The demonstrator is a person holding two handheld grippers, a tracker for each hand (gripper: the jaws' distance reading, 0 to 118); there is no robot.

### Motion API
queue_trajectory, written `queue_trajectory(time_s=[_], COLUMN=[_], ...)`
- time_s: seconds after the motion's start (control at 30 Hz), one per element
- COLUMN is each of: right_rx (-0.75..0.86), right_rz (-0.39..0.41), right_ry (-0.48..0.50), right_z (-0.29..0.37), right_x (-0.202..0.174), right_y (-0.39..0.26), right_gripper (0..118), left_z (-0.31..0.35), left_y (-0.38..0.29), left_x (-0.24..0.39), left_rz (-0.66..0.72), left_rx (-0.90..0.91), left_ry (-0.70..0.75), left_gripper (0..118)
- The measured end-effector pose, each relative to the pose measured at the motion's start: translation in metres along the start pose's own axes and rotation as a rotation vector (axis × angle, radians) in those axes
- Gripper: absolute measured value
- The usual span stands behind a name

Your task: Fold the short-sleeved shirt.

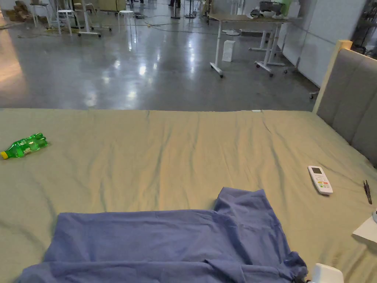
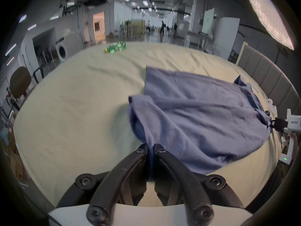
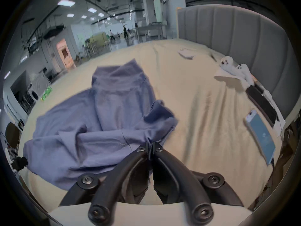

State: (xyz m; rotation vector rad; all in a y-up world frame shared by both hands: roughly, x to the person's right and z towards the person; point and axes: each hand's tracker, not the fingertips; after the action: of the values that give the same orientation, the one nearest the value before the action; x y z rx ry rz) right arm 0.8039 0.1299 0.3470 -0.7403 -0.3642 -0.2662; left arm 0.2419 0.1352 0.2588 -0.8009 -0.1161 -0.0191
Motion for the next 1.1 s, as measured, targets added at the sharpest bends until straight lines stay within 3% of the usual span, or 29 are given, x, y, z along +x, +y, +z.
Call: queue_trajectory(time_s=[0.07, 0.1, 0.23, 0.33, 0.4, 0.53, 0.6, 0.7, 0.93, 0.97, 1.03, 1.07, 1.1], right_rx=[0.007, 0.037, 0.053, 0.032, 0.020, 0.075, 0.124, 0.125, 0.053, 0.032, -0.012, -0.036, -0.069], right_rz=[-0.005, -0.036, -0.151, -0.108, -0.066, -0.123, -0.110, -0.170, -0.145, -0.139, -0.132, -0.137, -0.158], right_ry=[-0.014, -0.068, 0.009, 0.065, 0.046, -0.005, -0.028, -0.006, -0.030, -0.035, -0.039, -0.024, 0.012], right_z=[0.018, 0.035, 0.068, 0.086, 0.078, 0.094, 0.109, 0.127, 0.116, 0.113, 0.103, 0.098, 0.090], right_x=[0.013, 0.019, 0.054, 0.049, 0.042, 0.031, 0.038, 0.050, 0.055, 0.054, 0.056, 0.057, 0.064], right_y=[-0.001, -0.003, -0.023, -0.035, -0.044, -0.050, -0.045, -0.040, -0.058, -0.064, -0.071, -0.074, -0.079], right_gripper=[2, 2, 2, 2, 2, 2, 2, 2, 2, 2, 3, 7, 23], left_z=[0.018, 0.029, 0.060, 0.077, 0.076, 0.082, 0.088, 0.092, 0.082, 0.075, 0.069, 0.070, 0.072], left_y=[0.006, 0.008, -0.003, -0.018, -0.026, -0.042, -0.043, -0.043, -0.060, -0.064, -0.066, -0.067, -0.064], left_x=[-0.008, -0.015, -0.044, -0.041, -0.039, -0.045, -0.052, -0.058, -0.051, -0.052, -0.053, -0.053, -0.054], left_rz=[0.096, 0.133, 0.215, 0.142, 0.132, 0.141, 0.176, 0.202, 0.133, 0.125, 0.115, 0.107, 0.112], left_rx=[-0.005, 0.002, 0.043, -0.008, -0.017, -0.034, -0.011, 0.001, -0.060, -0.063, -0.048, -0.027, -0.018], left_ry=[-0.074, -0.096, -0.128, -0.131, -0.127, -0.133, -0.144, -0.126, -0.100, -0.096, -0.085, -0.072, -0.062], left_gripper=[7, 7, 7, 7, 7, 7, 7, 7, 7, 10, 28, 48, 65])
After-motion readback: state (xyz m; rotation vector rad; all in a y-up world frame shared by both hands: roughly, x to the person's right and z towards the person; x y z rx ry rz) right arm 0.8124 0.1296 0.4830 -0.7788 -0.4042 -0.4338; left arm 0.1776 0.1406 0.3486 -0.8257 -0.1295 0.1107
